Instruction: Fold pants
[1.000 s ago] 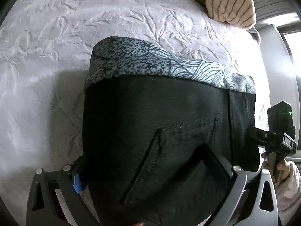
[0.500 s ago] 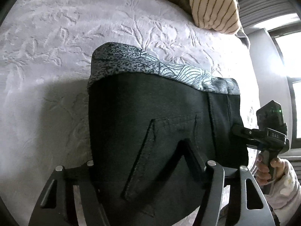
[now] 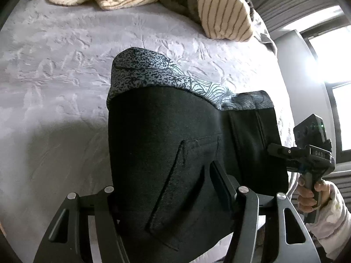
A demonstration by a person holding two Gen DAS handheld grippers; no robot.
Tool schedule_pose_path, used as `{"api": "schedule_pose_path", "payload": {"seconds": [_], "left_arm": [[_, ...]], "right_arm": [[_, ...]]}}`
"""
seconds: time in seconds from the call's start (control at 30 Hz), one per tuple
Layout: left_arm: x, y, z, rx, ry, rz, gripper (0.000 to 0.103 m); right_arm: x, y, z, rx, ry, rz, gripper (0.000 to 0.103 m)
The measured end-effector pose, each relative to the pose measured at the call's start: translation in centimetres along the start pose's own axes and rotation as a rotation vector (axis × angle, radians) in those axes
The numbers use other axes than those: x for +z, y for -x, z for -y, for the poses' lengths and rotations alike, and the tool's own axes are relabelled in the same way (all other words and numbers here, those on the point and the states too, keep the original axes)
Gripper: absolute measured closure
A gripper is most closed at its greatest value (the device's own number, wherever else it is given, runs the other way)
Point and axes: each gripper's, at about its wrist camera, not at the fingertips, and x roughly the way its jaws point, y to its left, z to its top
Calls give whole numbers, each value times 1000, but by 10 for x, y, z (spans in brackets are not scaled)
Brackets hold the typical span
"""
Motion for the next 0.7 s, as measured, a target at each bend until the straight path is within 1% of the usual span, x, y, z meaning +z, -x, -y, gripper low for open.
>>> {"api": "schedule_pose_path", "payload": {"seconds": [0.17,0.37,0.53,0.7], "left_arm": [[-16,26,0,-1,17,34,39],[-45,53,-10,-2,50,67,39],[-65,66,-21,-4,48,61,39],[-81,82,-44,-3,15,46,39]], "right_arm": [[-18,6,-15,40,12,2,59],[-44,6,-30,71,41,-12,59],[-66,-2,-44,61,59,-15,59],[-92,-20,-55,59,47,6,59]]}}
